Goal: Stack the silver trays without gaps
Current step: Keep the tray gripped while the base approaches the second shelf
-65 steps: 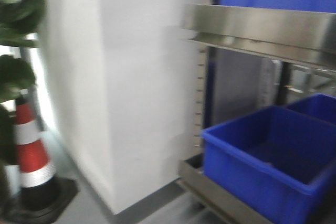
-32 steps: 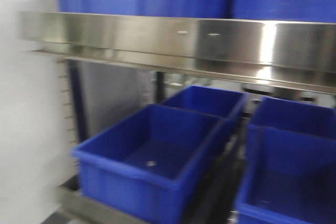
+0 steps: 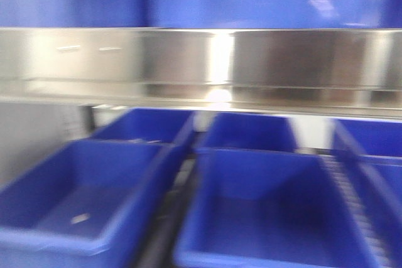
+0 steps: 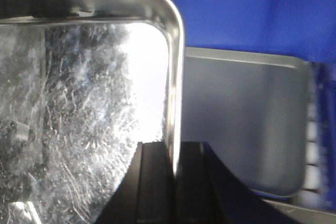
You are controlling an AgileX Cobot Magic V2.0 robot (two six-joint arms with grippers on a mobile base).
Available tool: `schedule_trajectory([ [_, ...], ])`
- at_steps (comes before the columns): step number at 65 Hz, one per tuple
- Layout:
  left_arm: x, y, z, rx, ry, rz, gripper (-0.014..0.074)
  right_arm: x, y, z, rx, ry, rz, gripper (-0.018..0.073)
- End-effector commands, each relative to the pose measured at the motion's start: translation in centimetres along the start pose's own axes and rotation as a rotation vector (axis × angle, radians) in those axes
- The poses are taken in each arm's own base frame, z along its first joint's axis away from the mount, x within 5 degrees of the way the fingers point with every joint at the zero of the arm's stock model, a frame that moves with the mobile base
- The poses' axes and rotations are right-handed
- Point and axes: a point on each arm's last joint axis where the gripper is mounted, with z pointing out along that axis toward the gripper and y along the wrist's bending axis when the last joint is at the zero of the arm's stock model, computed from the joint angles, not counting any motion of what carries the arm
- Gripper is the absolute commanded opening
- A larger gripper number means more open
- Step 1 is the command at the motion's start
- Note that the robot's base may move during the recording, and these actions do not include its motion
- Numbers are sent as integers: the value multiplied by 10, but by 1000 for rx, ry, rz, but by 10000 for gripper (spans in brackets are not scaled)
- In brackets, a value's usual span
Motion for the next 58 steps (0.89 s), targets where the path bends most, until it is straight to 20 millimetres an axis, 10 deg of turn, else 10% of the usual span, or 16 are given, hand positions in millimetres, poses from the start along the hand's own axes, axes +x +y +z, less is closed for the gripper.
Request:
schedule_trajectory([
  [1, -7, -1, -5, 17, -56, 9, -16, -5, 0, -4, -16, -39, -16, -78],
  [58, -7, -1, -5, 17, -56, 9, -16, -5, 0, -4, -16, -39, -16, -78],
])
